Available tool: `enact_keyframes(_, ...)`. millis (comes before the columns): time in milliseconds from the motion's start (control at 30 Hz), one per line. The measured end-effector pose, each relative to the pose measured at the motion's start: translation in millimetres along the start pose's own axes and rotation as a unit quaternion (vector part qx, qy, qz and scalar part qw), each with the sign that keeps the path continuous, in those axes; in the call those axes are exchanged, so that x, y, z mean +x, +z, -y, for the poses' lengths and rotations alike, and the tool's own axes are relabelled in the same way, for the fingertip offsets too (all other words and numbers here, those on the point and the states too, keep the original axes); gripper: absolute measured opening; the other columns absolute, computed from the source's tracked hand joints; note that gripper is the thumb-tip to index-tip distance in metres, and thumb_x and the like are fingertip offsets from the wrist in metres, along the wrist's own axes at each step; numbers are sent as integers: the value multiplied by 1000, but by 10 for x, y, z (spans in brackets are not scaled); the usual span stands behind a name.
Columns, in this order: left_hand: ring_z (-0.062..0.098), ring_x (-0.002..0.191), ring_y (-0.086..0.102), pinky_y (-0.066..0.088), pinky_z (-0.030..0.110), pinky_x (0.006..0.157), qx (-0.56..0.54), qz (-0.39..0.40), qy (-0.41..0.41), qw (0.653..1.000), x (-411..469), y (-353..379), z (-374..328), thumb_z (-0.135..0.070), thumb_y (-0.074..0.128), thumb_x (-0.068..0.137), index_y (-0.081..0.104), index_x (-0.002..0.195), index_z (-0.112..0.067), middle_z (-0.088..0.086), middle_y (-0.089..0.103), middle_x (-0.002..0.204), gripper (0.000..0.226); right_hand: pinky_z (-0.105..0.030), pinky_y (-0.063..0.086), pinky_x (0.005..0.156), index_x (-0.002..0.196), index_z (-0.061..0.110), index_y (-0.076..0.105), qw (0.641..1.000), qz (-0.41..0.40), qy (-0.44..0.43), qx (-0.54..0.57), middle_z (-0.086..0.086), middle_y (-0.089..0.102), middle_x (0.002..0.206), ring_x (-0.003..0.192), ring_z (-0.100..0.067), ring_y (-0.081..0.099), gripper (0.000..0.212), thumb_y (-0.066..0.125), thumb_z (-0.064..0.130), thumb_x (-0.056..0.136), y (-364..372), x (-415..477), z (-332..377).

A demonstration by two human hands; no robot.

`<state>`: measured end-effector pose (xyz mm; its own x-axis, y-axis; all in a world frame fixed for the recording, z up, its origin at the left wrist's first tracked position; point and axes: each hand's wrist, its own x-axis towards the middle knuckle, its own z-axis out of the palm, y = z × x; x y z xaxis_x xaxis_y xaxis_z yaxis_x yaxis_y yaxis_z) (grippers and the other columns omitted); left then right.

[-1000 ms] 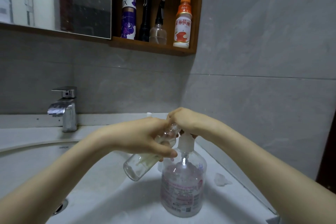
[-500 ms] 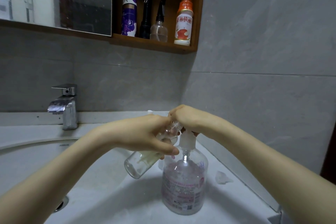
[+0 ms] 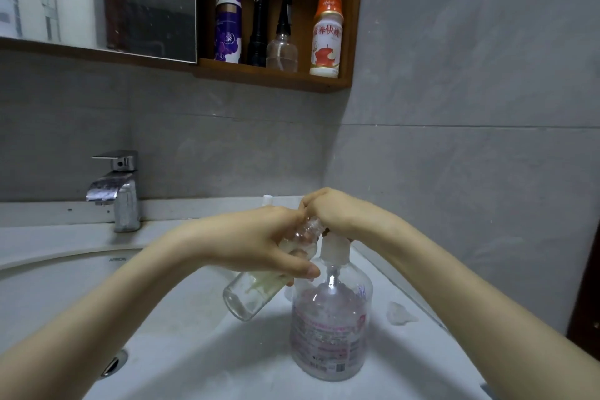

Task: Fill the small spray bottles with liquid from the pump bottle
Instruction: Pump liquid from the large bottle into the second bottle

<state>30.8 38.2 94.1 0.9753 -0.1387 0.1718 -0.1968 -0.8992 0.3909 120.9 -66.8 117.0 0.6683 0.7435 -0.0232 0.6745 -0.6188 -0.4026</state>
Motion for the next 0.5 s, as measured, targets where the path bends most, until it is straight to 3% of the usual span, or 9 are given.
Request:
enact_keyframes(167,9,78,66,52,33,76,-8,-9,7,1000,-10,-29,-22,-30,69,84,56,110,-4,5,67,91,39,-24,33,53,109,-4,63,1000,2,9,-7,-18,52,89,78,-28,47,25,52,10,90,-43,29,3)
enact_keyframes(267,11,80,62,50,31,76,8,-16,11,1000,-4,-40,-8,-33,69,84,57,111,-6,3,66,93,40,-23,33,53,107,-2,64,1000,5,15,-21,-19,53,91,78,-27,47,23,53,10,91,-51,46,30)
enact_keyframes(400,-2,64,57,42,14,60,-5,-18,7,1000,2,-38,1,-30,69,84,56,103,-3,-8,61,77,35,-24,33,53,104,0,64,1000,-1,24,-20,-20,52,91,78,-27,47,20,51,10,91,-60,62,40)
enact_keyframes(500,-3,64,58,42,13,60,-7,-20,7,1000,7,-35,0,-29,69,83,55,104,-3,-9,60,77,36,-24,33,54,97,4,62,999,0,29,-15,-19,52,91,78,-27,46,14,51,10,91,-55,59,39)
